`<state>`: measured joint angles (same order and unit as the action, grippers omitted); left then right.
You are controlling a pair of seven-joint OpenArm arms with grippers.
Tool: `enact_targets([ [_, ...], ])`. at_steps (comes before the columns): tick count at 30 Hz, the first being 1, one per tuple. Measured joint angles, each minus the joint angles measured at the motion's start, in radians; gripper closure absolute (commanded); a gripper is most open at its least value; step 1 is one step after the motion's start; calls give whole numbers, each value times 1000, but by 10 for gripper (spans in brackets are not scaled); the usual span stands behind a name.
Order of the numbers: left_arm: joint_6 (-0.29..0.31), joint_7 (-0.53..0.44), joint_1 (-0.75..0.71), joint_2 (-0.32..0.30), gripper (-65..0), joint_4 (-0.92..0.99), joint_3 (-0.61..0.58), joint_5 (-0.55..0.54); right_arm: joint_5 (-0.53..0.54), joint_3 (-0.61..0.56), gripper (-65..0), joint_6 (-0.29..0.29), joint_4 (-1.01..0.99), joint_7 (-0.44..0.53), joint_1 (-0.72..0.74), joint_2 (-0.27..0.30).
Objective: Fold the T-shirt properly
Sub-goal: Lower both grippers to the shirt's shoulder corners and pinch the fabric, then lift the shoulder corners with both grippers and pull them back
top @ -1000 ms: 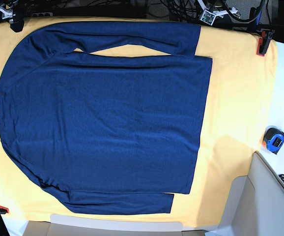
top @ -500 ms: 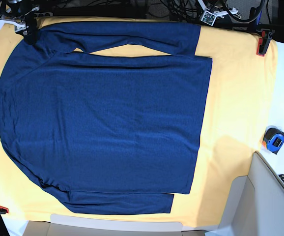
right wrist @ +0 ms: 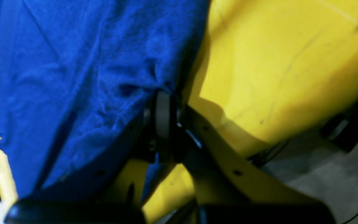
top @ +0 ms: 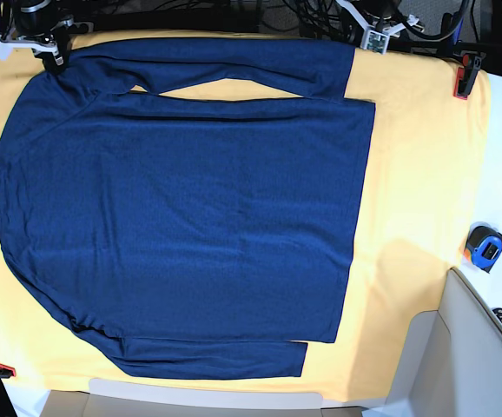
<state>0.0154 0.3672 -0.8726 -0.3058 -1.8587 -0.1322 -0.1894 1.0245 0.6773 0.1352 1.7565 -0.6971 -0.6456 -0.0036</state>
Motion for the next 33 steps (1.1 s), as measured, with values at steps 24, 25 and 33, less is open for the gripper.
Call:
enact_targets([
  [24, 171, 269, 68, -198, -241, -161, 102, -749, 32, -21, 0, 51, -104, 48, 55, 11],
  [25, 204, 303, 90, -204, -241, -151, 105, -798, 31, -21, 0, 50, -104, 51, 55, 11],
  [33, 274, 542, 204, -210, -243, -34, 244, -961, 30, -21, 0, 52, -104, 55, 55, 9],
])
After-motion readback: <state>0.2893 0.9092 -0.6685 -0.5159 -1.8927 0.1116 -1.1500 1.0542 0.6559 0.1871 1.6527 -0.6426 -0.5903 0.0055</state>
